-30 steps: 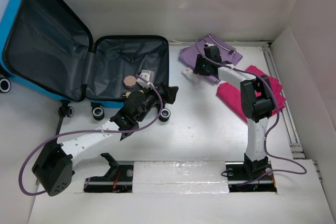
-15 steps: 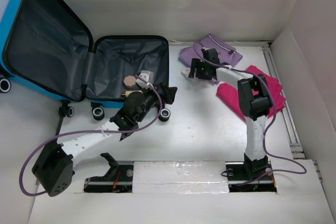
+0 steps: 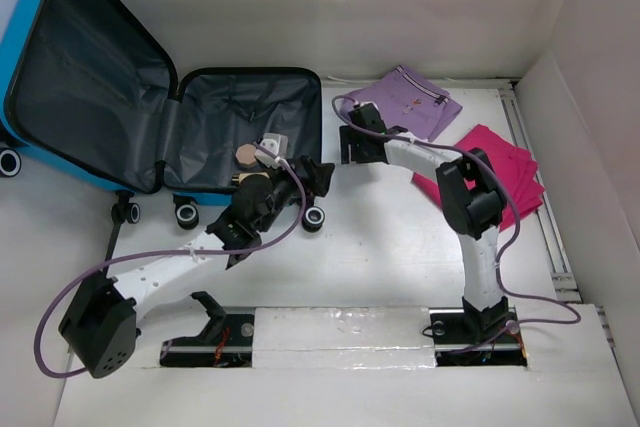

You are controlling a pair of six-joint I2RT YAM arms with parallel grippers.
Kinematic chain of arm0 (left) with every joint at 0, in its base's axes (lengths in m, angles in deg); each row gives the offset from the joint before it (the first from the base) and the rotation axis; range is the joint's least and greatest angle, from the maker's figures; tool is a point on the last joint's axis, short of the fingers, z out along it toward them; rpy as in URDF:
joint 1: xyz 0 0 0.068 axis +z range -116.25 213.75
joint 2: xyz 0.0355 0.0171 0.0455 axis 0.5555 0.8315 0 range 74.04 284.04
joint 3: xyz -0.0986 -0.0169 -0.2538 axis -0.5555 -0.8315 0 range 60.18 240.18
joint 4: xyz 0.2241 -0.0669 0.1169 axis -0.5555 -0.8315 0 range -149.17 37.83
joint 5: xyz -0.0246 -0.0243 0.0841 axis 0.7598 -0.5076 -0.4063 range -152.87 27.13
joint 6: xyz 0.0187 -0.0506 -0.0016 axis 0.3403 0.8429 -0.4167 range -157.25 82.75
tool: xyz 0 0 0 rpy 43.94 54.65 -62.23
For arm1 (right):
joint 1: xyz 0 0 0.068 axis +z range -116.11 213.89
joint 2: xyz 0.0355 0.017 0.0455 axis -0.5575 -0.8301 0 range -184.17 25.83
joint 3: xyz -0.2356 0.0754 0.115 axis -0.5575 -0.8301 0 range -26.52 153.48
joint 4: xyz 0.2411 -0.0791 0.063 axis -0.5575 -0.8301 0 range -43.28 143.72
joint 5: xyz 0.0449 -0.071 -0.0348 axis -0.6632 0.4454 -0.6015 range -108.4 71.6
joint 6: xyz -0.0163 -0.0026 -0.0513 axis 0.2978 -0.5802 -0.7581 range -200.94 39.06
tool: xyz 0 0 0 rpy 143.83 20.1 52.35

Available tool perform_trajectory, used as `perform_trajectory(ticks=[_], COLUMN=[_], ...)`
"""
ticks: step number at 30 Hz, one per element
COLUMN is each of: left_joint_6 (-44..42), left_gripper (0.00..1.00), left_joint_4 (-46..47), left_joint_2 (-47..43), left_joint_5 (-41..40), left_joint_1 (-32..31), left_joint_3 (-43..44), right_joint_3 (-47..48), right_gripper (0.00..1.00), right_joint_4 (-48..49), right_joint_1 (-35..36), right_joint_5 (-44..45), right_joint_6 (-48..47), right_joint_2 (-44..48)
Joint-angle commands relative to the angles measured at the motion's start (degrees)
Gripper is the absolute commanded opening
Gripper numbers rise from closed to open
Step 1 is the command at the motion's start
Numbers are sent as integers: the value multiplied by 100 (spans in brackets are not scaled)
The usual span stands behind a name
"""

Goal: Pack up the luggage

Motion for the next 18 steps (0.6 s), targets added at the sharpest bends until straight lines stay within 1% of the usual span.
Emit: perform_trajectory(ticks=[1, 2, 3, 6, 8, 9, 12, 18], left_joint_6=[-25, -25, -25, 89, 150, 151, 151, 203], left_gripper=[87, 87, 87, 87, 87, 87, 87, 87], left_joint_4=[237, 237, 237, 166, 114, 201, 201, 149], left_joint_2=[-315, -316, -316, -473, -623, -684, -825, -896], left_joint_5=[-77, -147, -148, -481, -648, -701, -772, -772], left_joint_1=[29, 29, 29, 29, 29, 29, 90, 90], left_joint_3=[-86, -139, -139, -139, -192, -322, -324, -377], right_joint_3=[88, -9, -80, -134, -73, -20, 252, 367], right_gripper=[73, 62, 57, 57, 62, 69, 82, 83], right_joint_4=[-203, -132, -10, -9, -131, -132, -351, -299], right_joint_1=[45, 45, 45, 45, 45, 45, 45, 45], right_joint_5=[694, 695, 747, 747, 800, 800, 800, 669], right_joint_6=[136, 189, 241, 312, 312, 312, 312, 382], right_joint_2=[-142, -81, -81, -133, -134, -134, -203, -274])
